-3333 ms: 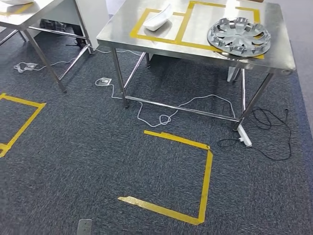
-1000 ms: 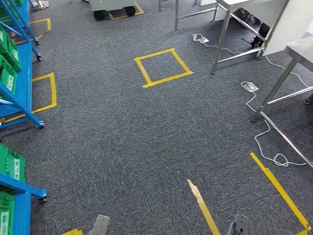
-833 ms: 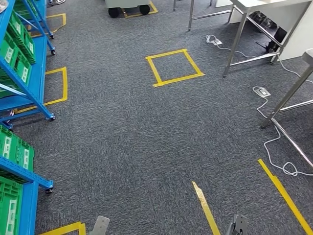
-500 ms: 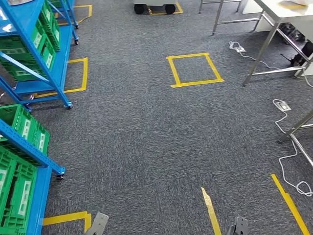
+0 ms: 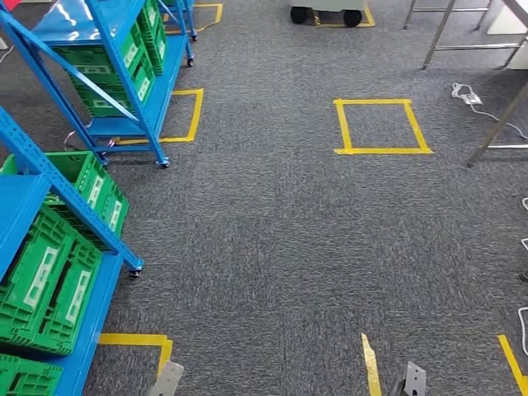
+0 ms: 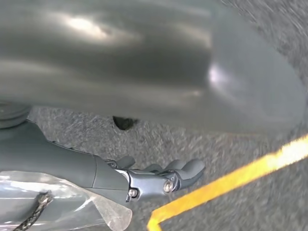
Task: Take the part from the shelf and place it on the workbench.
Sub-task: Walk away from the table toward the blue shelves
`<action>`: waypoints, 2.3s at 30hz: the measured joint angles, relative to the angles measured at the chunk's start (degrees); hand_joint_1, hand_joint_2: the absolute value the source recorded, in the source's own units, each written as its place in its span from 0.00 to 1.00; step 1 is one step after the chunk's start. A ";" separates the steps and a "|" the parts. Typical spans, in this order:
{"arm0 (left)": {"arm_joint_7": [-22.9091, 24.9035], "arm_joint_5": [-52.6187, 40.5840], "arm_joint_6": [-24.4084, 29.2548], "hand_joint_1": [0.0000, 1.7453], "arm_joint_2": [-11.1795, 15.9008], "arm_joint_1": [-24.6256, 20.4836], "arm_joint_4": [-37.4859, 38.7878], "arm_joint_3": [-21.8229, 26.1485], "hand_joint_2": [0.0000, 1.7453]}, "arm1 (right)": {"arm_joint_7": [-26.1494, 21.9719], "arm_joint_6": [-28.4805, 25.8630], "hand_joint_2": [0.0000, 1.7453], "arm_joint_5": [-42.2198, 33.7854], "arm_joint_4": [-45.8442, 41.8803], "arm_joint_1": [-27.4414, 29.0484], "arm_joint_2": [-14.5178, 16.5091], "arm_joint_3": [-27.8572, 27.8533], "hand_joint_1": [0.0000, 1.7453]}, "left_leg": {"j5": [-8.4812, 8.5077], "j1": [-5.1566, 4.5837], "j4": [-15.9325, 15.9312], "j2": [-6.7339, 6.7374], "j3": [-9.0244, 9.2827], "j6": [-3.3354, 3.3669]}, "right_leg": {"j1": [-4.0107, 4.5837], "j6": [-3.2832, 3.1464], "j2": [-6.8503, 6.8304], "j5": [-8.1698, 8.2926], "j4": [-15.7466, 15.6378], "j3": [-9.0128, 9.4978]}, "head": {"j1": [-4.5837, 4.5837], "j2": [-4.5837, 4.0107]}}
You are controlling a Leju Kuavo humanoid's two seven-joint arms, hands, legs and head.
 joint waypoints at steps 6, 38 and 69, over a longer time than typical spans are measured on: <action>0.00 0.32 0.02 0.00 0.13 0.25 0.00 -0.01 0.00 | 0.06 -0.09 0.00 -0.58 0.04 -0.11 0.14 0.42 0.00 | 5.40 0.60 -7.55 4.22 4.22 -0.47 | 0.31 0.95 -4.74 -1.32 0.19 1.20 | -0.07 0.00; -0.08 0.43 0.31 0.00 0.23 0.16 0.07 -0.13 0.00 | 0.11 -0.51 0.00 -1.68 0.22 -0.30 0.46 1.89 0.00 | 5.50 0.08 -10.93 5.34 6.38 0.22 | 0.54 1.28 -5.30 -0.47 0.39 -0.18 | 1.32 0.01; -0.15 0.55 0.57 0.00 0.31 0.20 0.11 -0.33 0.00 | 0.30 -0.98 0.00 -3.38 0.24 -0.11 0.50 3.58 0.00 | 5.03 -0.75 -10.54 5.10 6.73 1.42 | 0.92 0.62 -6.11 -1.01 1.18 -0.44 | 1.43 0.02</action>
